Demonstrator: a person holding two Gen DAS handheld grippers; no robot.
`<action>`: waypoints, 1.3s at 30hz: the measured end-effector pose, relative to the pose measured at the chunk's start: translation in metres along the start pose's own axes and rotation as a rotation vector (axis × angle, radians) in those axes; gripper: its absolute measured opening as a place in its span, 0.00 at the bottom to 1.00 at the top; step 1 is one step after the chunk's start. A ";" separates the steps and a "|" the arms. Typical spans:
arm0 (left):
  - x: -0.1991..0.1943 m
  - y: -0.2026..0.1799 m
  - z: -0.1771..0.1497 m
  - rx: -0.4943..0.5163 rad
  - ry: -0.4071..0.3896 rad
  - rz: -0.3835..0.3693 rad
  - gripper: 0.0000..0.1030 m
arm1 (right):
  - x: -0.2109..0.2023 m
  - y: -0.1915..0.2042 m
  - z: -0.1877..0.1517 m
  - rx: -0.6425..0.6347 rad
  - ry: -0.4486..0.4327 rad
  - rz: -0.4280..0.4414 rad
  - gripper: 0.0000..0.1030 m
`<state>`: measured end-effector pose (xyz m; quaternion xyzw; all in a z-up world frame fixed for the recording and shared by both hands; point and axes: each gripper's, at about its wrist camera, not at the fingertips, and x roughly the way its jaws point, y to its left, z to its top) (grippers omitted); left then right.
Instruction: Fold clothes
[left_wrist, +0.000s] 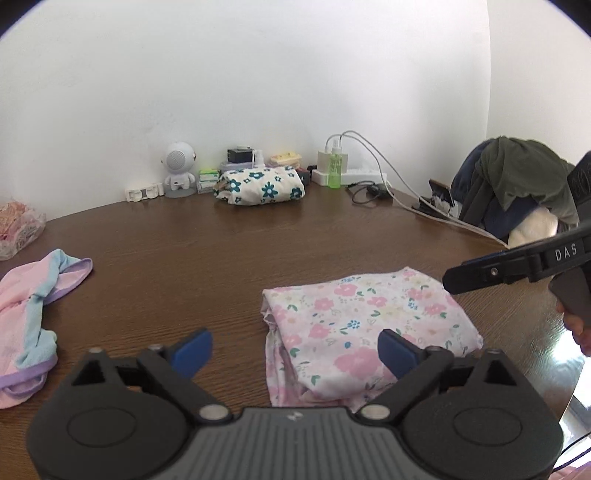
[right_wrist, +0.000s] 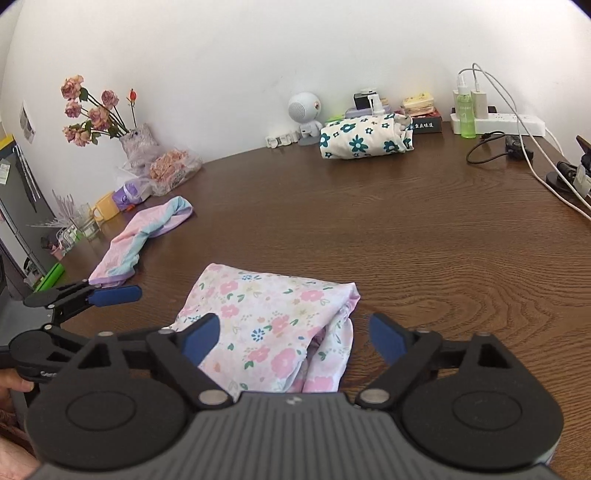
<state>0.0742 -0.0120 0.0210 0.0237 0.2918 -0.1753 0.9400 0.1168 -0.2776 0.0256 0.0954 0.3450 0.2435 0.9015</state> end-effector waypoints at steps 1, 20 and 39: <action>-0.004 0.000 0.000 -0.026 -0.014 -0.001 0.96 | -0.003 0.000 -0.002 0.011 -0.009 0.003 0.99; -0.025 0.004 -0.016 -0.236 -0.029 0.027 1.00 | -0.020 0.050 -0.042 0.059 -0.094 -0.254 1.00; 0.042 0.044 0.008 -0.355 0.166 -0.083 0.78 | 0.011 -0.013 -0.021 0.306 0.010 -0.078 0.97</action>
